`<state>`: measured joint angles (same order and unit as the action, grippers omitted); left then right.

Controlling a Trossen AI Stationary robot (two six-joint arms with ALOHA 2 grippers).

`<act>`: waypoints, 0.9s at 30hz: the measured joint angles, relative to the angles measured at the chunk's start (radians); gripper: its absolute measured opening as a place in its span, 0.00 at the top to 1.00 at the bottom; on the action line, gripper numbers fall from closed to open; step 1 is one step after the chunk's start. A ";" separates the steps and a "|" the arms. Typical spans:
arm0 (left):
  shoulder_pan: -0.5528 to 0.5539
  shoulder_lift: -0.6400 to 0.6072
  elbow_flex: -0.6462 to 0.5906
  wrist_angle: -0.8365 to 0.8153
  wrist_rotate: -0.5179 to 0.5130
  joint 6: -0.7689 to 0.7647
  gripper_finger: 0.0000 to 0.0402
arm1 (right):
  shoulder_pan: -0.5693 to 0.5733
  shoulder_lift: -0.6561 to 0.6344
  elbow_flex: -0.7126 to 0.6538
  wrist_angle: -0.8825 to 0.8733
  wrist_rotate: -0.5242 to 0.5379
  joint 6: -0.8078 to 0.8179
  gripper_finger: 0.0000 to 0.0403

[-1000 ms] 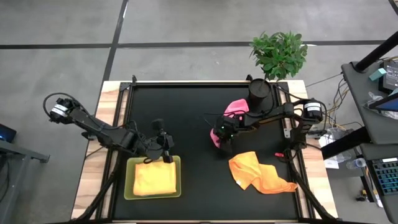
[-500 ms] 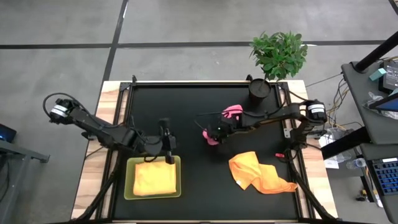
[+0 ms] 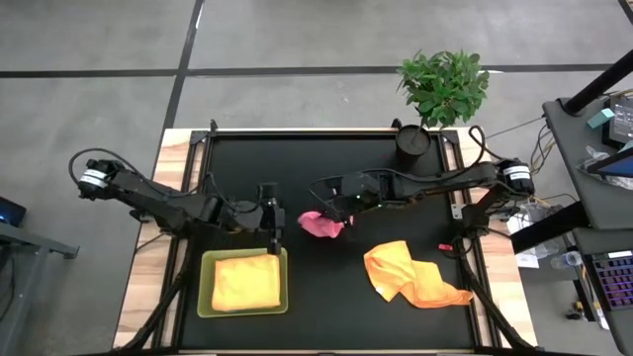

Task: Fold microfiber towels
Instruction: Fold the pink microfiber towel

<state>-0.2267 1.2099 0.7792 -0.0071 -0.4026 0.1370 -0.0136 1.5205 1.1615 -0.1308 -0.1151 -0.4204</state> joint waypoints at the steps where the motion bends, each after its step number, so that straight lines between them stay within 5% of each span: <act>1: 0.003 0.004 0.000 0.000 0.000 0.000 0.67 | 0.000 -0.003 -0.001 0.005 0.002 -0.008 0.98; 7: 0.021 0.062 0.000 0.002 0.011 0.001 0.51 | 0.001 -0.011 -0.002 0.039 -0.001 -0.010 0.98; 14: 0.049 0.154 -0.001 -0.012 0.043 0.043 0.49 | 0.000 -0.011 -0.005 0.058 0.002 0.002 0.98; 21: 0.048 0.115 -0.001 -0.040 0.046 0.063 0.60 | -0.007 -0.011 -0.005 0.059 0.013 0.009 0.98; 27: 0.048 0.064 -0.001 -0.020 0.045 0.103 0.84 | -0.009 -0.011 -0.006 0.061 0.014 0.028 0.98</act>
<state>-0.1783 1.2736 0.7780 -0.0270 -0.3576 0.2397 -0.0231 1.5097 1.1553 -0.0696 -0.1012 -0.3926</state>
